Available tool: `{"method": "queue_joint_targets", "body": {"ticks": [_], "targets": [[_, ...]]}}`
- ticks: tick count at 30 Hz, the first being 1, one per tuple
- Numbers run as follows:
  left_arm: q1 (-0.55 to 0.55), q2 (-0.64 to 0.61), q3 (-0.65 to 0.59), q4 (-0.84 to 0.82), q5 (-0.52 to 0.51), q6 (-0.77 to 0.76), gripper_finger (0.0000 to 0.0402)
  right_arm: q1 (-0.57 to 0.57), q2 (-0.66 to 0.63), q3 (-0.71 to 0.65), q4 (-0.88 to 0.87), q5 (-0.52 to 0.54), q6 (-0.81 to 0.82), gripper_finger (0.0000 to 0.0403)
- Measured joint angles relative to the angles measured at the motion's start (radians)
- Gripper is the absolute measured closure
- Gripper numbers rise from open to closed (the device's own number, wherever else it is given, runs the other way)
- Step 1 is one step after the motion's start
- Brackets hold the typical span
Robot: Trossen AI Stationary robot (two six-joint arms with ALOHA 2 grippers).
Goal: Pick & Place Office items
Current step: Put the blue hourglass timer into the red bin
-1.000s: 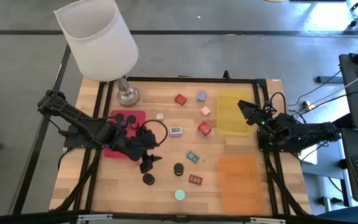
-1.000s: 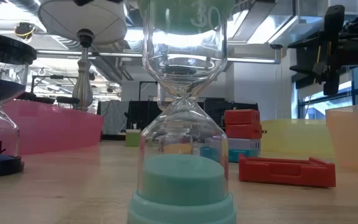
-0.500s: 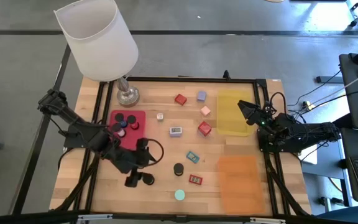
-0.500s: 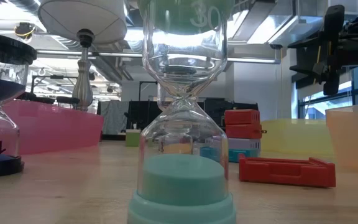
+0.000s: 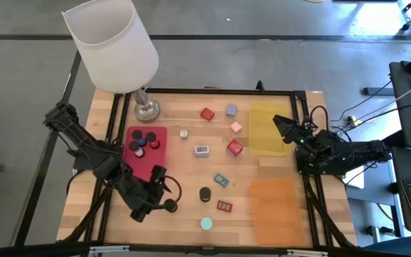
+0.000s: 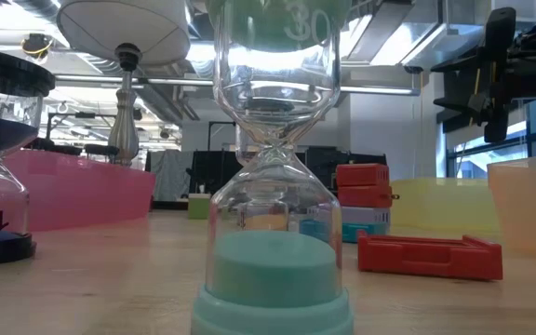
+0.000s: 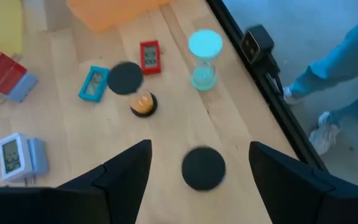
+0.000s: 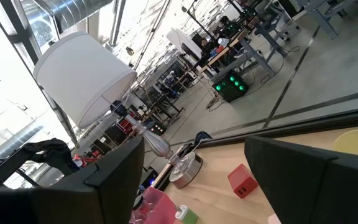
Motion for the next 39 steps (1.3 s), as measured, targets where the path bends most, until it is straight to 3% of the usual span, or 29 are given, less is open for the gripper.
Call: {"method": "queue_joint_targets", "body": {"ticks": [7,23,39], "targets": [[-0.028,0.0,-0.024,-0.016,0.0,0.03,0.0135,0.0,0.0,0.0,0.0,0.0,0.0,0.0121],[-0.034,0.0,-0.203,0.099,0.0,0.021,0.0135,0.0,0.0,0.0,0.0,0.0,0.0,0.0121],[-0.032,0.0,-0.41,0.343,-0.043,-0.039,0.0135,0.0,0.0,0.0,-0.001,0.0,0.0,0.0121]]}}
